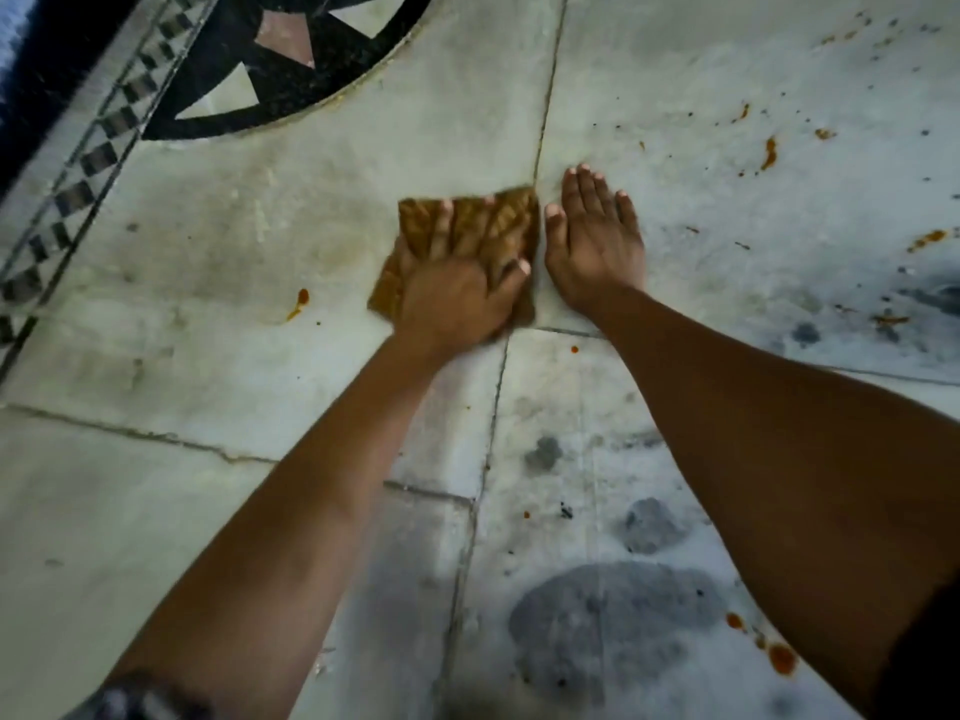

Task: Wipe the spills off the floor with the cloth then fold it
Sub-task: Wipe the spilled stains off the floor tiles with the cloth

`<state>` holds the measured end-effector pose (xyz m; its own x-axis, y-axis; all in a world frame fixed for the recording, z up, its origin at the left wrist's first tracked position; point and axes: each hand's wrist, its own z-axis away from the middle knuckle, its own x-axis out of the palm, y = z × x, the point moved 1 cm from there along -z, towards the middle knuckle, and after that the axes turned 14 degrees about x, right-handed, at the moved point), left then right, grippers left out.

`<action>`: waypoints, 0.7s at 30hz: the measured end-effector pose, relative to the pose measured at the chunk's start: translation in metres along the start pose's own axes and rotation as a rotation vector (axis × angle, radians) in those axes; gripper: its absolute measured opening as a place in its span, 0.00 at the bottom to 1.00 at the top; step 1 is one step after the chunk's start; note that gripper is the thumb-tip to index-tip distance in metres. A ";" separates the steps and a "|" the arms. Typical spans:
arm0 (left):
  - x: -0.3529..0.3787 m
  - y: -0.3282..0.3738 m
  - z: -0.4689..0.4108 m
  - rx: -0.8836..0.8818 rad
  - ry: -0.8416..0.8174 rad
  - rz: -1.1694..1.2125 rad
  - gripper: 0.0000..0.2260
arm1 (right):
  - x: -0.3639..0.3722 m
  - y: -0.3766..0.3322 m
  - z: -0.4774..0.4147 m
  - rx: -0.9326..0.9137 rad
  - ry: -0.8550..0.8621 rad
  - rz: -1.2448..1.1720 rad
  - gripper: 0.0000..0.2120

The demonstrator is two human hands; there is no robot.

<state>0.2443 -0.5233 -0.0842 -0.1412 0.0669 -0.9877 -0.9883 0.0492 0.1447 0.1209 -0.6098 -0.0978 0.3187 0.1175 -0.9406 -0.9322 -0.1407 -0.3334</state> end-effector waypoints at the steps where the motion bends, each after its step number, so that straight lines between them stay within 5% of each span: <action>1: 0.003 0.003 0.021 0.055 0.005 -0.026 0.29 | -0.001 0.001 0.000 -0.002 -0.016 -0.003 0.25; 5: 0.002 -0.014 0.041 0.088 -0.029 -0.036 0.30 | -0.001 0.006 0.012 -0.064 -0.098 0.142 0.26; 10: -0.010 -0.012 -0.018 -0.154 -0.045 0.108 0.25 | -0.002 0.005 0.027 -0.049 -0.128 0.180 0.27; 17: 0.007 0.004 0.047 0.114 -0.054 -0.086 0.26 | 0.002 0.009 0.026 -0.042 -0.171 0.178 0.27; 21: -0.004 -0.034 0.029 0.015 -0.014 0.006 0.24 | -0.003 0.006 0.025 -0.046 -0.206 0.179 0.27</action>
<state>0.2797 -0.4961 -0.0835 -0.1467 0.0808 -0.9859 -0.9863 0.0641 0.1520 0.1101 -0.5864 -0.0949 0.1037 0.2833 -0.9534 -0.9604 -0.2209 -0.1701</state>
